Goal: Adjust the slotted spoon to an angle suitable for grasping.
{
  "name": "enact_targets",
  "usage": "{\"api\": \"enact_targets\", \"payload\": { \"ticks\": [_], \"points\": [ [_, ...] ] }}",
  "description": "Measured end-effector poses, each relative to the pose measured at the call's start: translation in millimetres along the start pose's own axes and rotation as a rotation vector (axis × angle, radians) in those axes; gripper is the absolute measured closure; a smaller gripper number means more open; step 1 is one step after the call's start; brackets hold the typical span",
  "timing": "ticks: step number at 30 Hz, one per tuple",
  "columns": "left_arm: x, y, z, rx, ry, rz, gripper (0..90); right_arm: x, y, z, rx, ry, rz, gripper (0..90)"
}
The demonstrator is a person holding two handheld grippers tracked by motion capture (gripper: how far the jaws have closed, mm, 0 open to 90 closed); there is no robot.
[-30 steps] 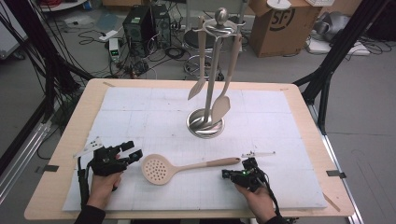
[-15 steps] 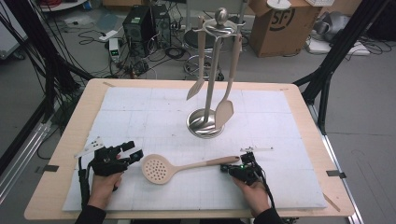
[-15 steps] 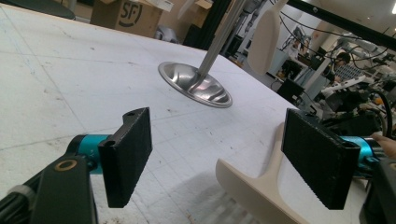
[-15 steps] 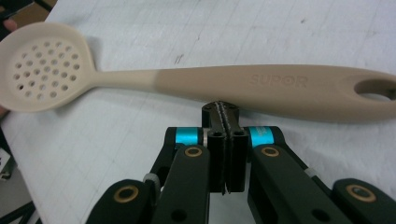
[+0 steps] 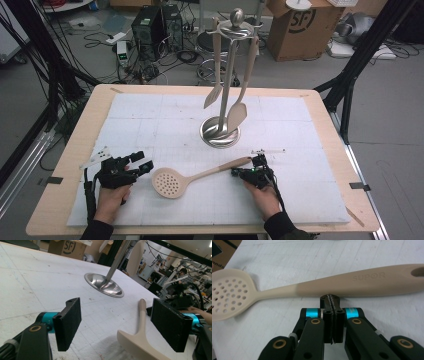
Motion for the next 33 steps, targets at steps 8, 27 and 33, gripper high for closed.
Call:
{"api": "enact_targets", "payload": {
  "ticks": [8,27,33],
  "points": [
    [0.0,0.1,0.1,-0.001,-0.002,0.0,25.1,13.1,-12.3,0.4,-0.001,-0.007,0.008,89.8],
    [-0.7,-0.8,1.5,-0.001,-0.006,-0.006,25.1,28.8,-26.1,2.2,-0.008,-0.014,0.024,89.8],
    [-1.0,-0.8,1.7,-0.002,-0.013,-0.011,25.1,28.7,-25.9,1.4,-0.022,-0.007,0.029,89.6]
  ]
}}
Point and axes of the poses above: each handheld gripper's, and its own axes: y roughly backward along the jaws, x roughly out of its top, z roughly to its right, the point moved 6 cm from there along -y, roughly forward along the jaws, and after that the axes turned 1 degree about y, right-handed, at the moved point
